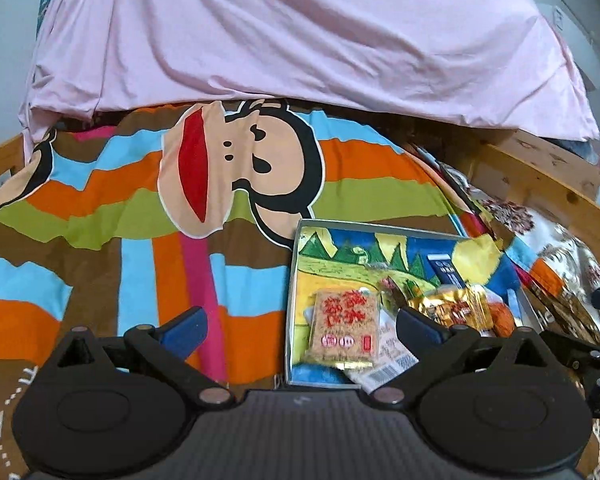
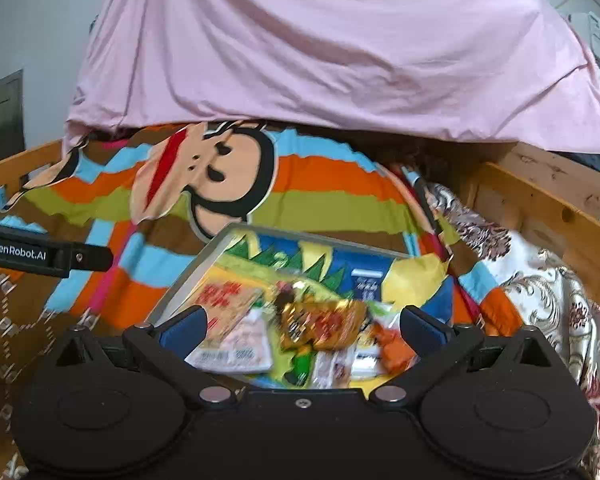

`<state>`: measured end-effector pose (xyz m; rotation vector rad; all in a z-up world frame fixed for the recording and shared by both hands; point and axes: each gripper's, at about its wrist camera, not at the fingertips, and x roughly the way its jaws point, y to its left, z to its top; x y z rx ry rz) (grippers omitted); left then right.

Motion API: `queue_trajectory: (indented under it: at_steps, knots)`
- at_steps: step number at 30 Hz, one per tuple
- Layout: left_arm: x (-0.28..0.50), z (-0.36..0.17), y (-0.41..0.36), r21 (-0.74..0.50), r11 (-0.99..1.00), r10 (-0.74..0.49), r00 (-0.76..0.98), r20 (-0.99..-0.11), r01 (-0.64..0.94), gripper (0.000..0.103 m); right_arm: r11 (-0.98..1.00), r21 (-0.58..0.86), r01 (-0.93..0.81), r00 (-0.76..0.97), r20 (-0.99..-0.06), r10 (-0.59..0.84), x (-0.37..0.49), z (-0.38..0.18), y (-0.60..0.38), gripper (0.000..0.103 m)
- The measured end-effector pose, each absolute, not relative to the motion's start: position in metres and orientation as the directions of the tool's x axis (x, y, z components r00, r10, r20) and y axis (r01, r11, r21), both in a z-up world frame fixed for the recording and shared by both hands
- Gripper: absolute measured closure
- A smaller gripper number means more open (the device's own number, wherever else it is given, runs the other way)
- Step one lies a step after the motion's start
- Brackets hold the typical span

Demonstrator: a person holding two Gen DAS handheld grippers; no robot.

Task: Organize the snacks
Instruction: 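Open both tools and withdraw them from the tray toward the yellow wafer bar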

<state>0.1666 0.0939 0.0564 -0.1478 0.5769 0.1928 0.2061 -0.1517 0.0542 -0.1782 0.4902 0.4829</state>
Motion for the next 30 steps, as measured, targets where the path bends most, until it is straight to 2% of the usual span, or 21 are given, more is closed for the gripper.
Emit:
queue_trajectory:
  at_steps: [11, 18, 30]
  knots:
    - [0.105, 0.054, 0.077, 0.022, 0.995, 0.089, 0.814, -0.575, -0.093, 0.001, 0.843, 0.007, -0.538, 0.674, -0.596, 0.436, 0.149, 0.038, -0.165, 0.001]
    - [0.081, 0.034, 0.070, 0.033, 0.999, 0.050, 0.753, -0.656, -0.038, 0.001, 0.824, 0.037, -0.565, 0.589, -0.681, 0.435, 0.126, 0.018, -0.171, 0.001]
    - [0.060, 0.007, 0.060, 0.063, 0.998, 0.038, 0.677, -0.735, 0.013, 0.001, 0.800, 0.036, -0.599, 0.536, -0.725, 0.433, 0.116, 0.004, -0.170, 0.001]
